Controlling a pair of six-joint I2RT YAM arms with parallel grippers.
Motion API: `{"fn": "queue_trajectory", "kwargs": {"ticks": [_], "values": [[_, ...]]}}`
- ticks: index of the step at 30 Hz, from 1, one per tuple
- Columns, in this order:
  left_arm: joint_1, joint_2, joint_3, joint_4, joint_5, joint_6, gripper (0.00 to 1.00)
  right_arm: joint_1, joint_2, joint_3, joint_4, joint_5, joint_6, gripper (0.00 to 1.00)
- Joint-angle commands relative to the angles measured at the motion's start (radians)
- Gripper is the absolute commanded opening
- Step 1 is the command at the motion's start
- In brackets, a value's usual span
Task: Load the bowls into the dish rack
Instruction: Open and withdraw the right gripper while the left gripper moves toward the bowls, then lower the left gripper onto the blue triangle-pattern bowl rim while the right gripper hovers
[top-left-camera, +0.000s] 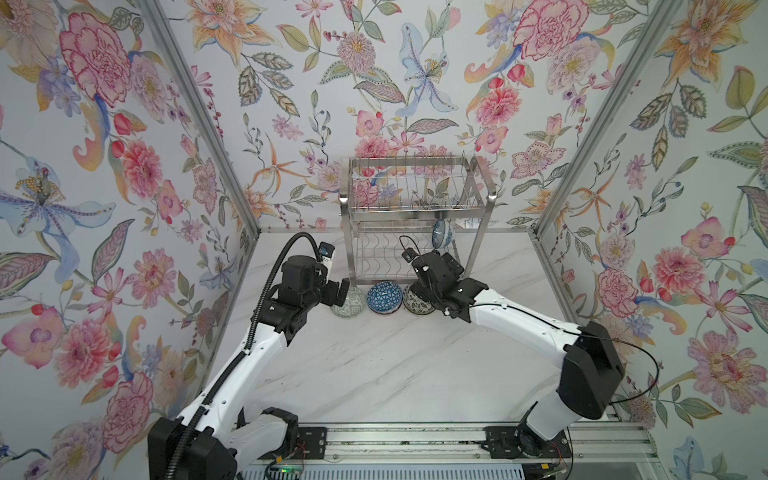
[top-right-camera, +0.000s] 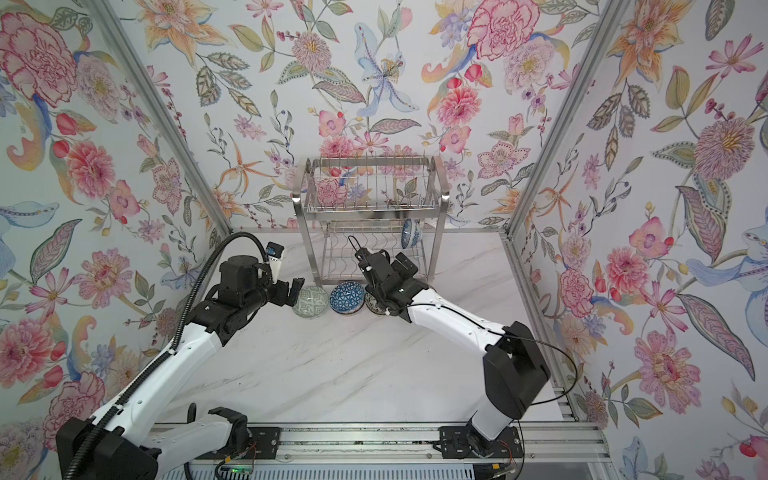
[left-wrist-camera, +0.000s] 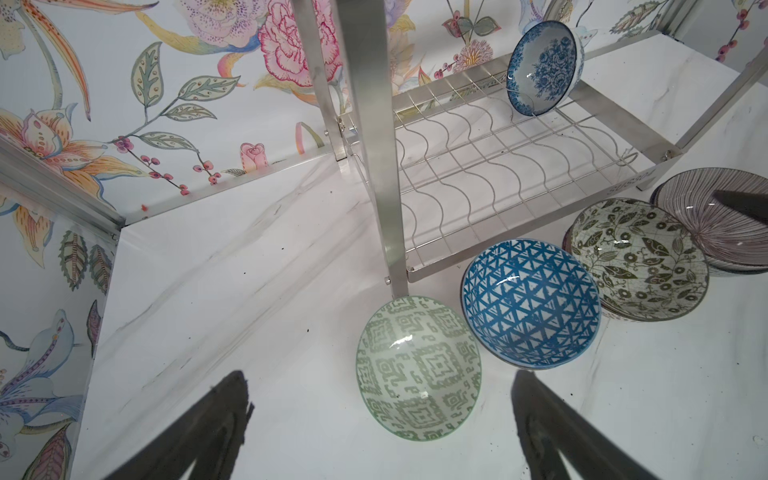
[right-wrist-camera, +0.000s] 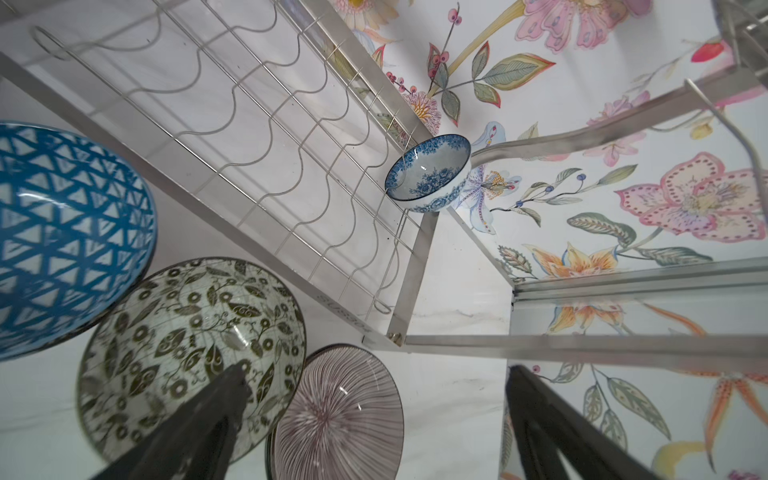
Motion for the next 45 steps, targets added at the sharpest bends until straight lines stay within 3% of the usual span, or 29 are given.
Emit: {"fn": "queue_trajectory", "kwargs": {"ticks": [1,6,12,22,31,45], "values": [[-0.055,-0.007,0.047,-0.045,-0.072,-0.006,0.99,-0.005,-0.169,-0.065,-0.118,-0.102,0.145,0.99],[-0.124,0.031,0.070,-0.075,-0.126,-0.028,0.99,-0.063,-0.378,-0.129,-0.181,-0.230,0.215,0.99],[-0.178,0.056,0.033,-0.018,-0.149,-0.106,0.99,-0.165,-0.449,-0.216,-0.130,-0.314,0.242,0.99],[-0.193,0.121,-0.033,0.082,-0.123,-0.151,0.99,-0.201,-0.466,-0.252,-0.061,-0.379,0.264,0.99],[-0.195,0.151,-0.053,0.129,-0.105,-0.146,0.99,-0.207,-0.459,-0.189,-0.122,-0.378,0.272,0.99],[-0.197,0.243,-0.131,0.255,0.002,-0.188,0.99,-0.286,-0.386,-0.210,-0.075,-0.450,0.303,0.99]]}}
